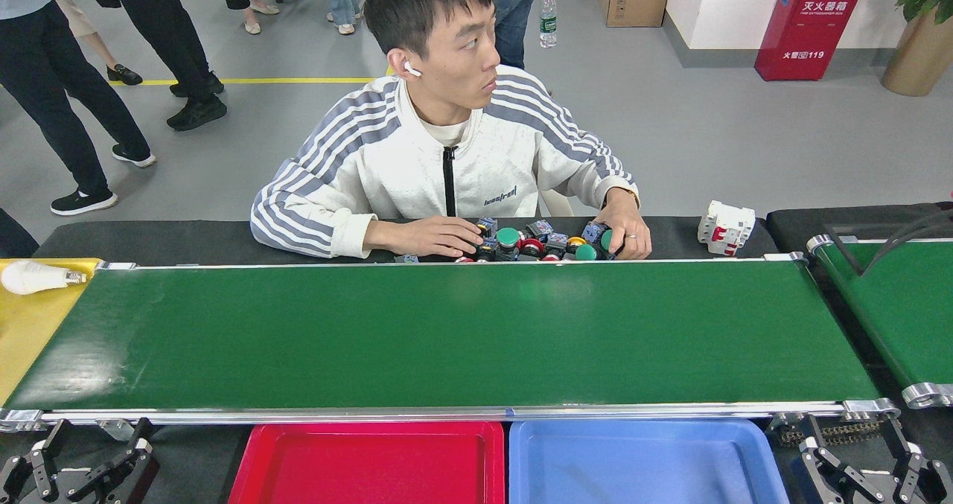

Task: Pick switch part from conveyor to tray

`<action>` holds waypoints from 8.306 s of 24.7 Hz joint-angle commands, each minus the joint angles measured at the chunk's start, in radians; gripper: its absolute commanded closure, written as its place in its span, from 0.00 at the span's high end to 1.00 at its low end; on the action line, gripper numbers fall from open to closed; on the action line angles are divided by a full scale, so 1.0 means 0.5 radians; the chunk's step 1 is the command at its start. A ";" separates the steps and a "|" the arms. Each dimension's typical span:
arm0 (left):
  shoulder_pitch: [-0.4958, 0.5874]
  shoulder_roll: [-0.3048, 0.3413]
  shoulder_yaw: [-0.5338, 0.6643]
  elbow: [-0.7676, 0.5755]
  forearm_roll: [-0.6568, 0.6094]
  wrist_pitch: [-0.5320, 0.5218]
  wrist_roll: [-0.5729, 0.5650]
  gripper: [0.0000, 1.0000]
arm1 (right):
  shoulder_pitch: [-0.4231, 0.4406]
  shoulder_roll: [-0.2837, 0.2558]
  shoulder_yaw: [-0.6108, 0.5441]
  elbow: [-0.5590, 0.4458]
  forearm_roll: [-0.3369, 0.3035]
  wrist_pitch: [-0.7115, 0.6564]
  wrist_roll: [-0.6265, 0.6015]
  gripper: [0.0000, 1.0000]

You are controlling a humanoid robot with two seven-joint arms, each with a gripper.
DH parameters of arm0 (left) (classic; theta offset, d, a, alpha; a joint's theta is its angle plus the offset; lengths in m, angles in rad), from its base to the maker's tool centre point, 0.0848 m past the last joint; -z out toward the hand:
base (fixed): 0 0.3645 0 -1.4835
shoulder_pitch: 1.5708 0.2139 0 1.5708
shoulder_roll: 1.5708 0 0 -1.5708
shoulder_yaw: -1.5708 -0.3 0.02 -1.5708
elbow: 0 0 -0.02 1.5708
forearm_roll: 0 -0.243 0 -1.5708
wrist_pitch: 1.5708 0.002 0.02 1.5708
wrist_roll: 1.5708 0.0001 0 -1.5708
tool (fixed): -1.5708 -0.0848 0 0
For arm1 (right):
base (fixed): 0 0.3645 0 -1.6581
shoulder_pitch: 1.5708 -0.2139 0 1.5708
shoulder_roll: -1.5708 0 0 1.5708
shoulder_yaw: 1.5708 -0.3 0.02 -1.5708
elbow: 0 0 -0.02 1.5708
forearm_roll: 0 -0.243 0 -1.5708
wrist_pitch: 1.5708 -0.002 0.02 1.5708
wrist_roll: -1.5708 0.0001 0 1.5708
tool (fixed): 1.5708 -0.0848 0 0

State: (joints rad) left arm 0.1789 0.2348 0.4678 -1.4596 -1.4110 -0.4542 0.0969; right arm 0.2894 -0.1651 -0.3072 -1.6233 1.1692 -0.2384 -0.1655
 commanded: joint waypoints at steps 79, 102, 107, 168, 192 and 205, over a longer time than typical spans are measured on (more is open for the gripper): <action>0.020 0.024 0.107 -0.029 0.021 0.010 0.024 1.00 | -0.815 0.020 0.243 0.587 0.196 0.109 0.463 1.00; 0.029 0.030 0.080 -0.029 0.021 -0.036 0.021 1.00 | -0.858 0.082 0.786 0.292 0.174 -0.772 0.402 0.02; 0.004 0.012 0.083 -0.029 0.018 -0.092 0.021 1.00 | -0.834 0.254 1.308 0.243 0.236 -1.027 0.448 0.94; -0.057 -0.034 0.043 -0.084 0.000 -0.070 0.006 1.00 | -1.490 0.514 1.461 0.977 0.322 0.280 0.644 0.02; -0.051 -0.037 0.114 -0.069 0.015 -0.079 0.009 1.00 | -0.048 0.438 0.237 -0.021 0.315 -0.017 0.003 1.00; -0.057 -0.031 0.095 -0.078 0.009 -0.070 0.009 1.00 | -0.453 0.370 0.369 0.179 0.371 0.207 0.251 1.00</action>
State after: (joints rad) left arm 0.1575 0.2094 0.5121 -1.4856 -1.4082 -0.4965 0.0918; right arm 0.0902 0.0297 -0.1239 -1.5367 1.3531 -0.1638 -0.0485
